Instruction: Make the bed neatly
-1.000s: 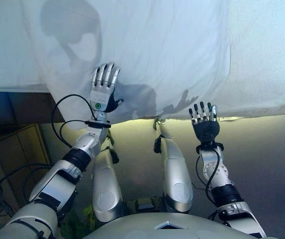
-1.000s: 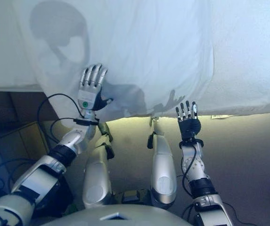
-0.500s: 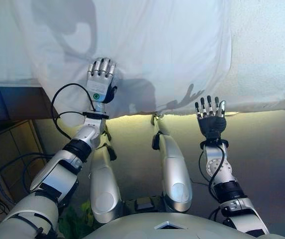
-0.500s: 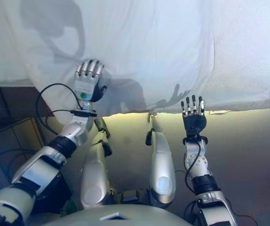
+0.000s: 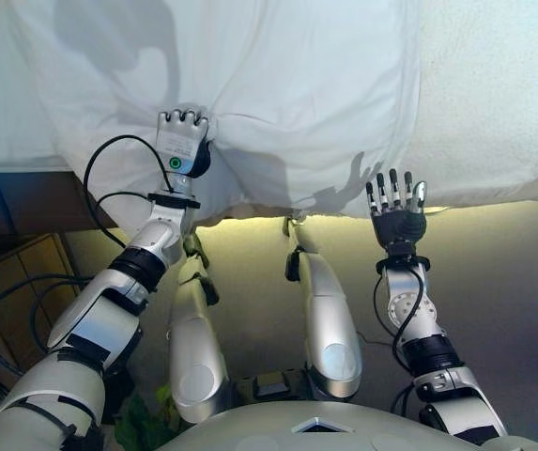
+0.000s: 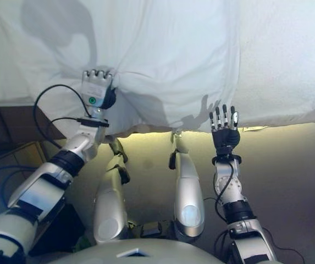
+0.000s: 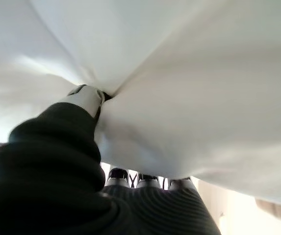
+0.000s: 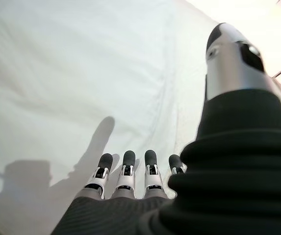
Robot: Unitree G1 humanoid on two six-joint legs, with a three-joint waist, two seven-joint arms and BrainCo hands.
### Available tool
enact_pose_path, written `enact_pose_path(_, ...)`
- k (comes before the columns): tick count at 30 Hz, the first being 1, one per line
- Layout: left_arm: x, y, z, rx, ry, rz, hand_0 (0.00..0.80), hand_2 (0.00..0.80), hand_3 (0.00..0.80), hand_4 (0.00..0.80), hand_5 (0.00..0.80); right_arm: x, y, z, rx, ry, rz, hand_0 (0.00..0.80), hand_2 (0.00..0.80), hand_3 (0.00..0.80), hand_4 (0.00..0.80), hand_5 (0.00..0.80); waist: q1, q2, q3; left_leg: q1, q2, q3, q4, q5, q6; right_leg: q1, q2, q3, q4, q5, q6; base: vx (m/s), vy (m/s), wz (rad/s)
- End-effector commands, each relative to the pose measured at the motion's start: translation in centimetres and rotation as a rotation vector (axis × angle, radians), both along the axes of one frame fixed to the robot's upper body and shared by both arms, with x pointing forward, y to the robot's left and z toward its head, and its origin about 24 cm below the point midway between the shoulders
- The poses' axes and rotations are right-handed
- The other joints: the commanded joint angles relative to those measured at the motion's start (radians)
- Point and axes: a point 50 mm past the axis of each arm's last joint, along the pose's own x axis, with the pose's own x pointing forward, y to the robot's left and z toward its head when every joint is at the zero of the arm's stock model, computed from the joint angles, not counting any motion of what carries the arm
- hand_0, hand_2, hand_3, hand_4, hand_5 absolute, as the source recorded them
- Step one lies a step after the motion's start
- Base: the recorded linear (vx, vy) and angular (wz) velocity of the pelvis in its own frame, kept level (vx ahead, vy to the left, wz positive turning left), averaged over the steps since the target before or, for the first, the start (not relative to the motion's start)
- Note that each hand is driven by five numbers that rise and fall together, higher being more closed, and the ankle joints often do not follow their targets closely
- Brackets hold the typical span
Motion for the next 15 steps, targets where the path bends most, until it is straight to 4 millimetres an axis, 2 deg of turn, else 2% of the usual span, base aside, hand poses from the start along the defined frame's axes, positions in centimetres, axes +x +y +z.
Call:
enact_pose_path(1,-1.5,1.3,-1.9,-0.137,0.063,0.004,0.8,0.8,0.8,0.8,0.8,-2.1,-3.2,0.3,-0.018,-0.067,-0.064,0.0,0.0,0.0,0.0,0.0,0.011,0.016,-0.039,-0.104,0.045,-0.046,-0.013,0.147,0.001,0.056,-0.109,-0.044,0.07,-0.054,0.152,-0.023,0.053,-0.02)
enact_pose_path(7,-3.6,4.4,-5.0,-0.305,0.154,0.099,0.8,0.8,0.8,0.8,0.8,-3.5,-4.5,-1.4,-0.035,-0.011,-0.083,0.0,0.0,0.0,0.0,0.0,0.026,0.043,-0.112,-0.006,0.037,-0.036,-0.029,0.129,0.002,0.151,-0.129,-0.055,0.049,-0.069,0.156,0.092,0.068,0.05)
enact_pose_path(10,-5.7,7.7,-7.3,-0.386,0.215,0.212,0.8,0.8,0.8,0.8,0.8,-4.2,-5.4,-2.1,-0.051,0.025,-0.089,0.0,0.0,0.0,0.0,0.0,0.037,0.062,-0.165,0.066,0.037,-0.018,-0.051,0.117,-0.001,0.22,-0.14,-0.062,0.025,-0.079,0.157,0.124,0.112,0.05)
enact_pose_path(15,-9.4,11.9,-10.4,-0.425,0.317,0.383,0.8,0.8,0.8,0.8,0.8,-5.0,-6.6,-2.9,-0.082,0.065,-0.088,0.0,0.0,0.0,0.0,0.0,0.054,0.074,-0.233,0.172,0.03,0.008,-0.124,0.114,-0.005,0.321,-0.143,-0.078,-0.036,-0.08,0.165,0.12,0.088,0.07)
